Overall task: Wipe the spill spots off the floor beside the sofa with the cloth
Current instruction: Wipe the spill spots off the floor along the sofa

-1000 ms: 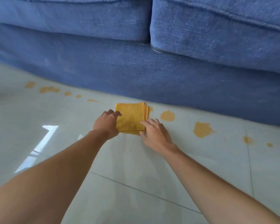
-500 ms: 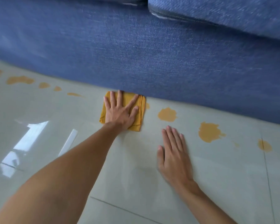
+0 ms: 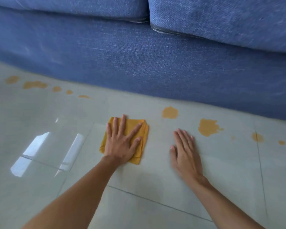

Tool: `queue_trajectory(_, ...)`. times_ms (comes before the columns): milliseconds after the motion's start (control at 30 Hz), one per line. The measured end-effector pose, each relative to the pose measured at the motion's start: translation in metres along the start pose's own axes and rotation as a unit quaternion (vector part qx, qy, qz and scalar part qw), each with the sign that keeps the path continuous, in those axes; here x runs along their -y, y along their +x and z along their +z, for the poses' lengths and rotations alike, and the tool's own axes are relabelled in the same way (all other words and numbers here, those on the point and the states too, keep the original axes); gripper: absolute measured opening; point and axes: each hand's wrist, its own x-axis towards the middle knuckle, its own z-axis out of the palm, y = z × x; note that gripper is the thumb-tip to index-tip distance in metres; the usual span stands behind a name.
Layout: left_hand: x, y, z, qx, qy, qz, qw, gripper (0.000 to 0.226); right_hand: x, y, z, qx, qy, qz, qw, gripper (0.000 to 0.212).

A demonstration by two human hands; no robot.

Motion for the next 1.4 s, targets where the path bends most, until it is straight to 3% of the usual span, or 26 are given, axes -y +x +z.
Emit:
queue_trajectory(133,0.025,0.008,-0.003,-0.001,0.004,-0.048,0.999,0.057,-0.001,-0.003,0.002,0.019,-0.029,-0.001,0.999,0.055)
queue_trajectory(267,0.020,0.072,-0.008,-0.002,-0.004,-0.081,0.997,0.057,0.000,-0.004,0.005,0.007,-0.026,-0.004,1.000,0.054)
queue_trajectory(367,-0.016,0.126,-0.007,0.012,0.004,-0.057,0.998,0.059,-0.003,-0.002,0.008,-0.005,-0.007,-0.010,1.000,0.053)
queue_trajectory(467,-0.074,0.153,-0.001,0.019,0.024,-0.004,1.000,0.060,-0.005,-0.003,0.006,-0.040,0.083,-0.018,0.996,0.049)
queue_trajectory(567,-0.115,0.141,0.003,0.024,0.015,0.038,0.999,0.060,-0.011,-0.008,-0.009,-0.081,0.138,0.002,0.987,0.047)
queue_trajectory(767,-0.131,0.034,0.007,0.034,-0.002,0.099,0.995,0.059,-0.050,-0.032,-0.032,-0.102,0.034,0.098,0.989,0.051)
queue_trajectory(967,-0.035,-0.027,0.001,0.025,0.017,-0.024,0.999,0.062,-0.067,-0.061,-0.029,-0.026,-0.041,0.093,0.995,0.057)
queue_trajectory(1167,-0.002,0.048,-0.003,0.024,0.016,-0.116,0.993,0.061,-0.064,-0.062,-0.022,-0.012,-0.068,0.091,0.993,0.059)
queue_trajectory(1267,-0.027,0.096,-0.004,0.021,0.026,-0.090,0.995,0.060,-0.064,-0.062,-0.021,-0.018,-0.057,0.095,0.994,0.059)
queue_trajectory(1400,-0.124,0.129,0.003,0.031,0.016,-0.020,0.999,0.062,-0.066,-0.060,-0.019,-0.031,-0.033,0.081,0.996,0.058)
